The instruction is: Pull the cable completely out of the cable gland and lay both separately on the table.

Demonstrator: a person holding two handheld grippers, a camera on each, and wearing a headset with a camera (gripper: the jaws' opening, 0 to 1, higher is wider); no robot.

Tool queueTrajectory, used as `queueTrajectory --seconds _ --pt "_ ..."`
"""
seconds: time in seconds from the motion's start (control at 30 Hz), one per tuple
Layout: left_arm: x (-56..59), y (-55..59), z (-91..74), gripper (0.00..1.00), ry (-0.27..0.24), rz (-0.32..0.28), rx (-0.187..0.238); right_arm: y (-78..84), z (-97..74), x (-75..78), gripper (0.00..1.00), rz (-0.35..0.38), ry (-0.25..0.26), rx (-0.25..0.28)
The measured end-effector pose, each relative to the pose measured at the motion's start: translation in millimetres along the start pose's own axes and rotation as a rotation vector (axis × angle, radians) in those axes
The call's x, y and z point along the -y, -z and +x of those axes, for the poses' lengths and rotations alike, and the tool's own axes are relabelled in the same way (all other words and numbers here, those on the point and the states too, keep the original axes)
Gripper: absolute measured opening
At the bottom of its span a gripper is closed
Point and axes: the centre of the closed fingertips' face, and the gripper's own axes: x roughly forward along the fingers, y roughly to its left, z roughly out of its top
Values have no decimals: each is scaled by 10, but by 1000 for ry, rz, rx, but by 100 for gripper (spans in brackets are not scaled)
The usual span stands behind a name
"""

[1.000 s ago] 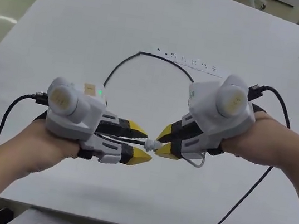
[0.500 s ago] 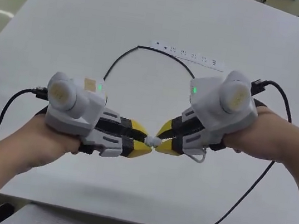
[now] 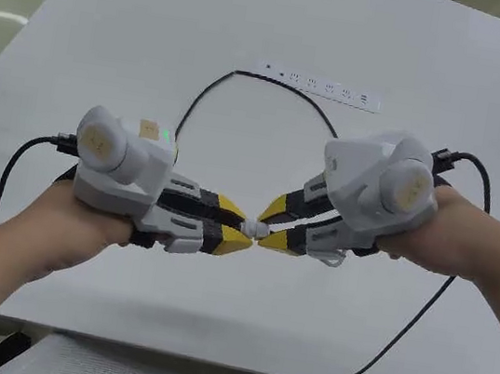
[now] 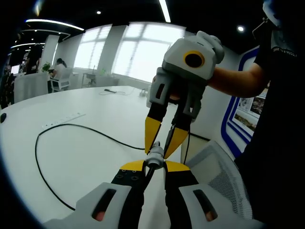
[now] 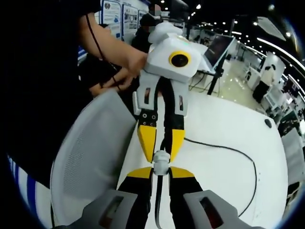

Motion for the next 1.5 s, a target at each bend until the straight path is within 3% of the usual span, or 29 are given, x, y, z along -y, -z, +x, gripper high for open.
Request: queueTrajectory --seconds 0.23,0.33,0.37,0.43,0.57,0.63,0.67,0.77,0.83,1.2,1.37,1.5 --pt "68 -40 22 14 0 30 6 -30 -55 -30 10 126 -15 89" --pt "82 -49 26 14 -3 53 -1 -31 -83 -49 12 220 -35 129" --pt "83 -56 28 14 -7 66 -2 -46 -105 -36 12 271 -47 168" --pt "86 -66 28 14 -8 77 -3 -29 -134 -13 14 373 -63 196" --pt "66 -82 31 14 -16 119 -9 -20 -172 42 14 456 -88 263" --pt "76 -87 34 14 -17 139 -17 -92 -220 48 15 578 -151 349" --pt "71 -86 34 14 -20 148 -21 -92 -234 30 15 626 -193 368" --pt "79 -93 36 14 -19 165 -26 -9 -208 55 12 660 -211 353" --pt "89 -98 38 14 -21 187 -33 -33 -210 18 14 716 -261 378" --pt "123 -100 60 14 -17 215 -51 -75 -180 -94 9 767 -352 431" --pt "119 -87 84 14 -12 205 -59 -55 -193 -116 8 742 -335 437" --pt "131 -77 108 14 -5 172 -66 -31 -192 -119 8 642 -281 421"
